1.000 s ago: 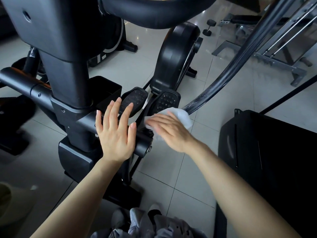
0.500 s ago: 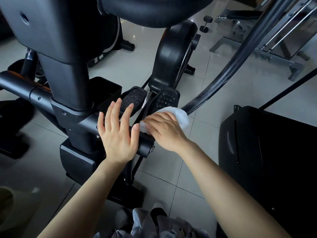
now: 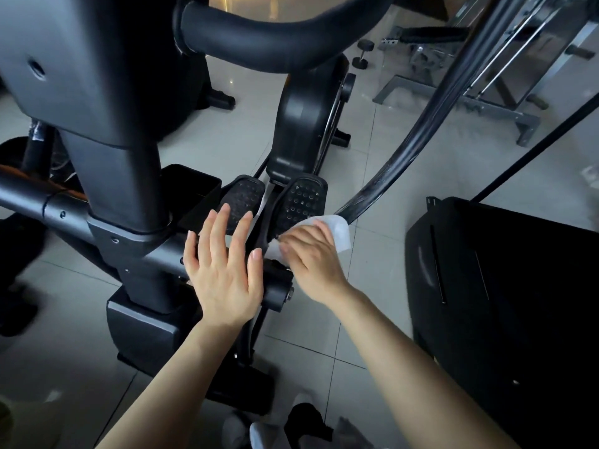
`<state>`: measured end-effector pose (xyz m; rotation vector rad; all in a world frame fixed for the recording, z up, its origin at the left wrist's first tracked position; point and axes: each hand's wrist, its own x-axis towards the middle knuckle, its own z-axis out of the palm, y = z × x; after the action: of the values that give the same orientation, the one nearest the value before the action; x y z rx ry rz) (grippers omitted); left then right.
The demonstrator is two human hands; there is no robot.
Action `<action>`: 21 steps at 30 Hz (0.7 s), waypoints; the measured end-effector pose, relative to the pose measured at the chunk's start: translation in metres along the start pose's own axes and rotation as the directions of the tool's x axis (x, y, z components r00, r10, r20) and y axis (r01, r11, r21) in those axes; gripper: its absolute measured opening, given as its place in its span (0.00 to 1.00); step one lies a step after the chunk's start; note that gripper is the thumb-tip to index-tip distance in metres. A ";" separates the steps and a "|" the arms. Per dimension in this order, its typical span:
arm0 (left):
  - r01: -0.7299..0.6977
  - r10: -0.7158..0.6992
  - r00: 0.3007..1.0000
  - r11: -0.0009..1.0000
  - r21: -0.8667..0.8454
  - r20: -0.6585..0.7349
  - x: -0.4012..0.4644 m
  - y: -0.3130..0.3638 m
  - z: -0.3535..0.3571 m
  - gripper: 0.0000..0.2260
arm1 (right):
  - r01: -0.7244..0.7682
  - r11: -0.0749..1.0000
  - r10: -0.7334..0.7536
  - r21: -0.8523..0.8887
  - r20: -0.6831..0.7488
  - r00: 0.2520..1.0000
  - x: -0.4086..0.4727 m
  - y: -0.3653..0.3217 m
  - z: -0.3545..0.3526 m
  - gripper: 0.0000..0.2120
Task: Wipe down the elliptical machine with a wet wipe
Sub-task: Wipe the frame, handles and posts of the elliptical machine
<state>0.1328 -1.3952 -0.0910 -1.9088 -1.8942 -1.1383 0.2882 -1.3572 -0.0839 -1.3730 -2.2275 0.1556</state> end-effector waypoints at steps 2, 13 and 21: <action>-0.013 0.013 1.000 1.000 0.000 -0.013 0.000 -0.001 0.001 0.21 | 0.066 0.998 -0.064 -0.024 0.047 0.997 0.001 0.007 -0.007 0.19; -0.057 0.055 0.997 0.998 0.037 0.050 0.001 -0.003 -0.002 0.22 | 0.240 0.729 -0.274 -0.641 0.048 0.961 0.037 0.132 -0.091 0.20; -0.025 0.019 0.995 0.998 0.060 0.101 0.005 0.026 -0.011 0.23 | 0.362 0.272 -0.695 -0.892 0.078 0.715 0.102 0.174 -0.205 0.12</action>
<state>0.1524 -1.4026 -0.0708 -1.9830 -1.9306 -0.9838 0.4894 -1.2197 0.0682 -0.7503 -2.3519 -1.5824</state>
